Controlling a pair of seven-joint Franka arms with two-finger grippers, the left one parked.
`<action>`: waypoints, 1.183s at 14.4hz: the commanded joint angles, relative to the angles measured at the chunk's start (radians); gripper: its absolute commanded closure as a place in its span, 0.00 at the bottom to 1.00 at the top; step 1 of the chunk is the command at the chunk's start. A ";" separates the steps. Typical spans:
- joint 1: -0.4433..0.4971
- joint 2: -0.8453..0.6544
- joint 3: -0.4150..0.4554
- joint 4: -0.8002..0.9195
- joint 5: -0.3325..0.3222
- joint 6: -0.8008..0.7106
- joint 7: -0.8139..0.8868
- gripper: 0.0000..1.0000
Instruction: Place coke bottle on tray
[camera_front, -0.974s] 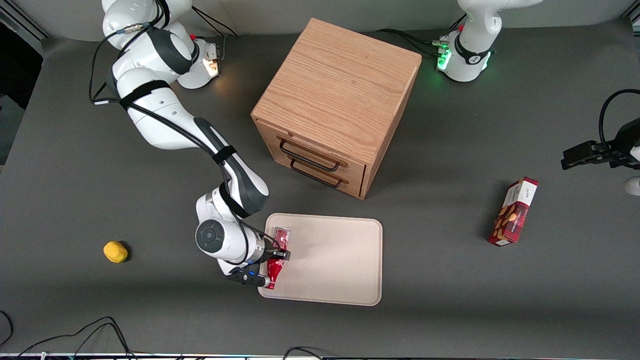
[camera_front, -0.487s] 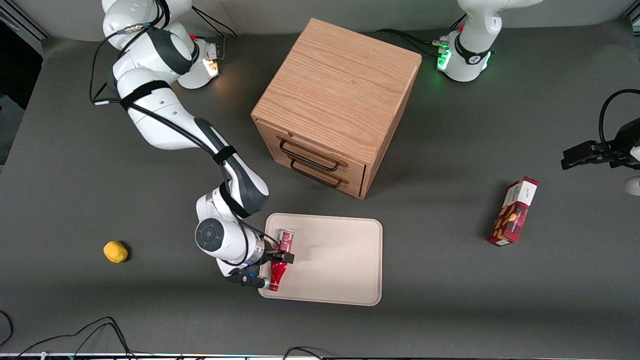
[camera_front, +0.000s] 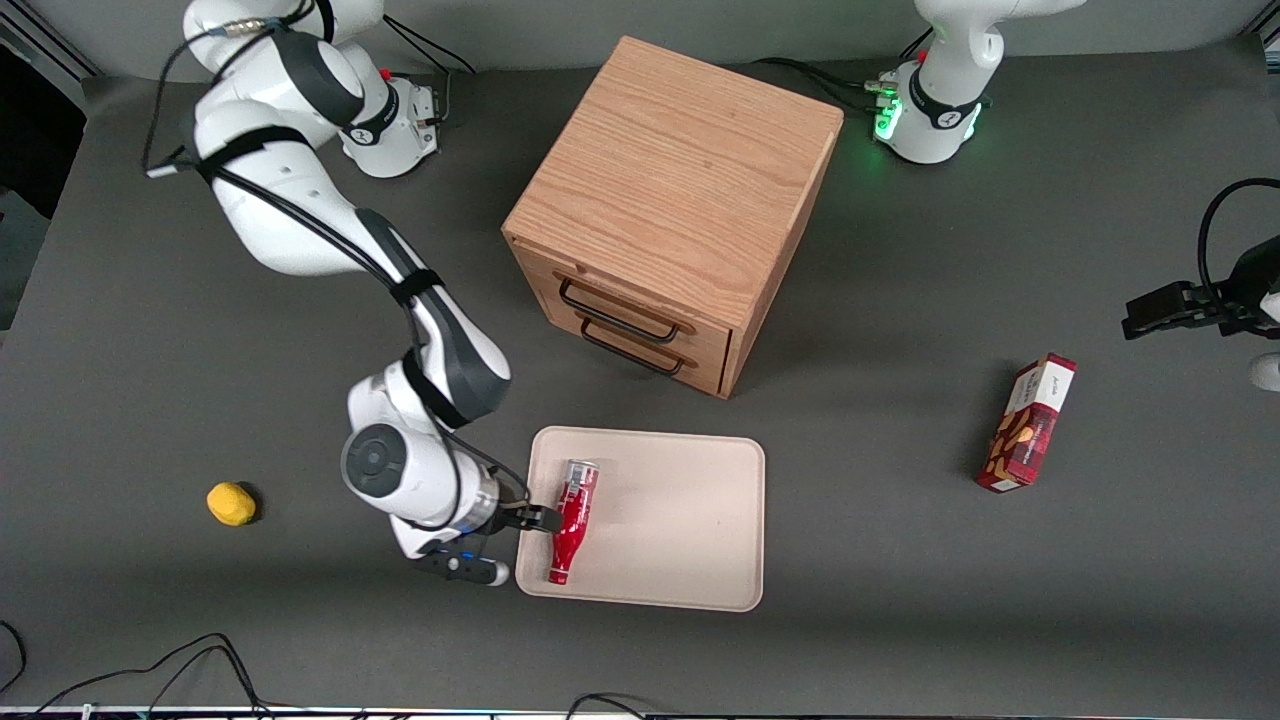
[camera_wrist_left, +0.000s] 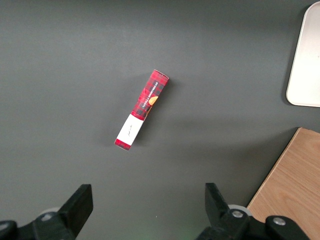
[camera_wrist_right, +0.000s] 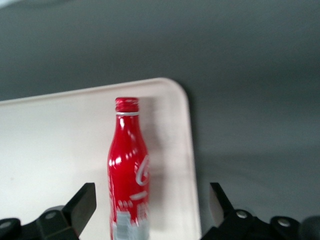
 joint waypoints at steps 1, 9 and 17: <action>-0.101 -0.231 0.003 -0.167 -0.012 -0.116 -0.030 0.00; -0.192 -0.700 -0.188 -0.407 0.113 -0.360 -0.464 0.00; -0.187 -1.015 -0.261 -0.649 0.175 -0.455 -0.466 0.00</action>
